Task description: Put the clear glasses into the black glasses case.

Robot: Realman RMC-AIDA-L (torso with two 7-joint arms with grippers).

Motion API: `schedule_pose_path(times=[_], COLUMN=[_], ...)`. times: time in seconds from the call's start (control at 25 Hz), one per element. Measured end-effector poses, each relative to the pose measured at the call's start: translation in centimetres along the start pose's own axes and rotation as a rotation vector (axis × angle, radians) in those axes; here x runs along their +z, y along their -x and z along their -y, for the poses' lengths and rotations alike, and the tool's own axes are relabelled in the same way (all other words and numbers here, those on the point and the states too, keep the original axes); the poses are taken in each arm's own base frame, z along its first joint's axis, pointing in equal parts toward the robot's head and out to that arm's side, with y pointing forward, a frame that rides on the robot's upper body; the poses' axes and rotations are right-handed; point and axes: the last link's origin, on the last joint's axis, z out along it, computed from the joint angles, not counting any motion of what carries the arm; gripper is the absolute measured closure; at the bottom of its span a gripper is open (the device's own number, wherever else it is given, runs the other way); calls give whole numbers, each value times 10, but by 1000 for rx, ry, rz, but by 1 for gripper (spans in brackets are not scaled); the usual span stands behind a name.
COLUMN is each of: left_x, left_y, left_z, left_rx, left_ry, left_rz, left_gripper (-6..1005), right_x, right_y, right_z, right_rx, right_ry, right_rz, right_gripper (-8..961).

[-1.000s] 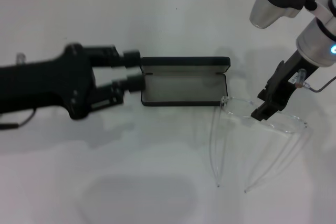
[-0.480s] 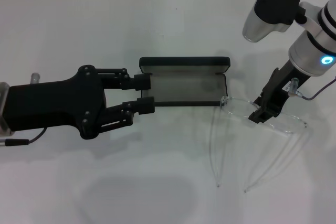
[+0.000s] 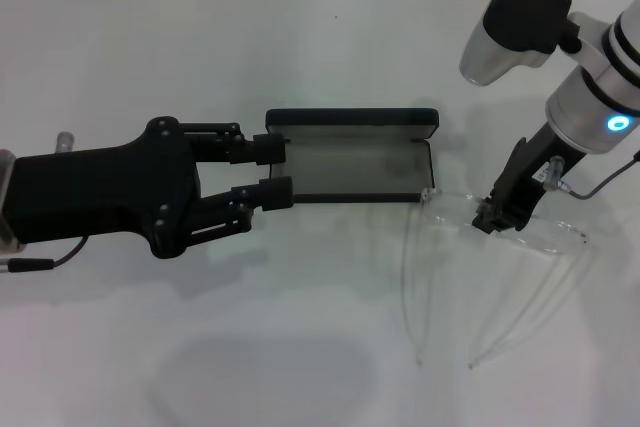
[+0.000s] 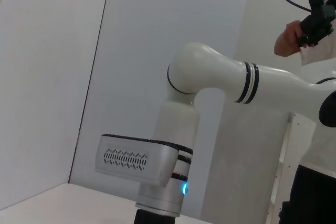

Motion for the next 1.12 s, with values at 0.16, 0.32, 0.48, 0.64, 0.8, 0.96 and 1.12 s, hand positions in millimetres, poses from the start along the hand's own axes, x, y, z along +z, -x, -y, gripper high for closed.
schedule_pose_path(times=[0.16, 0.32, 0.48, 0.64, 0.8, 0.96, 1.12], left_x=[-1, -1, -2, -3, -2, 0, 12], left_y=[1, 3, 3, 2, -4, -18, -30], left_z=[0, -1, -2, -4, -5, -16, -26], left_rx=[-4, -9, -12, -10, 2, 41, 70], left_ry=[-4, -7, -11, -16, -6, 87, 207], left_rz=[-1, -4, -11, -37, -75, -168, -220], left_gripper=[580, 580, 581, 581, 580, 590, 602], right_x=[2, 0, -14, -36, -58, -79, -83], right_y=[-3, -8, -18, -26, -41, -56, -63], right_z=[-1, -4, -11, -23, -34, -39, -41], right_rx=[4, 2, -2, -10, -47, -89, -130], right_ry=[11, 6, 9, 56, 125, 197, 235], right_rz=[-5, 9, 57, 160, 318, 542, 733], right_gripper=[845, 845, 845, 845, 845, 845, 844])
